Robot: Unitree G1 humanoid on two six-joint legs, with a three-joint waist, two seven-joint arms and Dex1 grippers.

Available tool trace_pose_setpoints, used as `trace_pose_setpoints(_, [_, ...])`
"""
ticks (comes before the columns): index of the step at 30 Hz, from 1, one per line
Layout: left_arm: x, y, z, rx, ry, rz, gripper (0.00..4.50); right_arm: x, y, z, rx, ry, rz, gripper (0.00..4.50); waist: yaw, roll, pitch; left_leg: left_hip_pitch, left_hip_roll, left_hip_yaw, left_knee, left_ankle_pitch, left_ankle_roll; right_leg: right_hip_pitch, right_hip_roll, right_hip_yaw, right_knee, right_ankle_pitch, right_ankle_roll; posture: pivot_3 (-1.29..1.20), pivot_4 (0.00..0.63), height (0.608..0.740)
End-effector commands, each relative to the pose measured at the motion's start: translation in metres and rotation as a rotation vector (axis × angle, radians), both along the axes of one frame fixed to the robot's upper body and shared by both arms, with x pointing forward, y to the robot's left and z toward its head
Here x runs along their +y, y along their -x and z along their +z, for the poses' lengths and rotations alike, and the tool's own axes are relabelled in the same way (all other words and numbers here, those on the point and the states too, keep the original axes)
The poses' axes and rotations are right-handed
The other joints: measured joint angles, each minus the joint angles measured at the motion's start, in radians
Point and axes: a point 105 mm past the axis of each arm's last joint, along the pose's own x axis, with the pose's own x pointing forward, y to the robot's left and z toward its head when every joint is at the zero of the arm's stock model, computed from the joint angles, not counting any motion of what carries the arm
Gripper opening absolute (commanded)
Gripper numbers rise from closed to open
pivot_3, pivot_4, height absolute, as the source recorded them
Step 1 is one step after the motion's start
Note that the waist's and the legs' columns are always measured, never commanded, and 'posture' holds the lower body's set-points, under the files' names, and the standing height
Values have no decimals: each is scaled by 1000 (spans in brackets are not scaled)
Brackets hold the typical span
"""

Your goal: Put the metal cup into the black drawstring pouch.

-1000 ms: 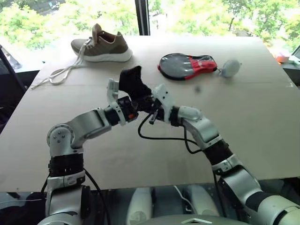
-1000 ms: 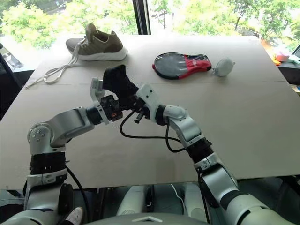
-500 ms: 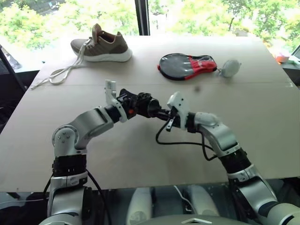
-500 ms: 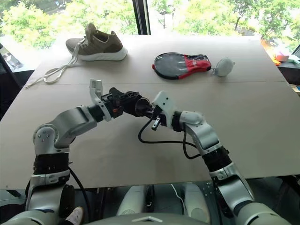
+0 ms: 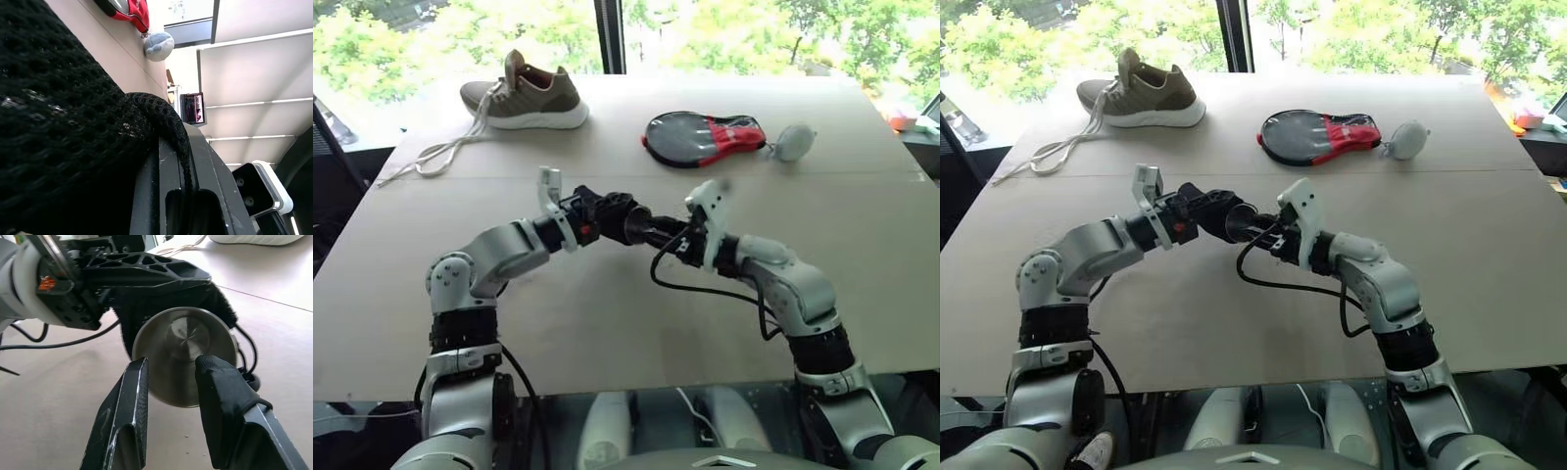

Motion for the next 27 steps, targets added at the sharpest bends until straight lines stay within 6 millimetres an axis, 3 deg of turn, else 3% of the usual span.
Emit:
trace_pose_setpoints(1, [-5,1,14,-43,15,-38,0,4,6,10,-50,14,15,1557,0,0,0,0,0,0,0,0,0,0,0,0,0,0,0,0,150,740])
trace_pose_setpoints(16, [-9,0,17,-48,18,-46,0,22,0,5,-129,96,19,1557,-1,0,0,0,0,0,0,0,0,0,0,0,0,0,0,0,150,740])
trace_pose_setpoints(18, [-10,0,17,-49,18,-49,0,22,-1,4,-134,101,13,818,-1,0,0,0,0,0,0,0,0,0,0,0,0,0,0,0,150,740])
trace_pose_setpoints(19, [-10,0,18,-49,19,-50,0,22,-3,4,-135,100,7,200,-1,0,0,0,0,0,0,0,0,0,0,0,0,0,0,0,150,740])
trace_pose_setpoints(27, [-13,2,17,-53,28,-60,0,19,-13,6,-178,117,-39,84,-1,0,0,0,0,0,0,0,0,0,0,0,0,0,0,0,150,740])
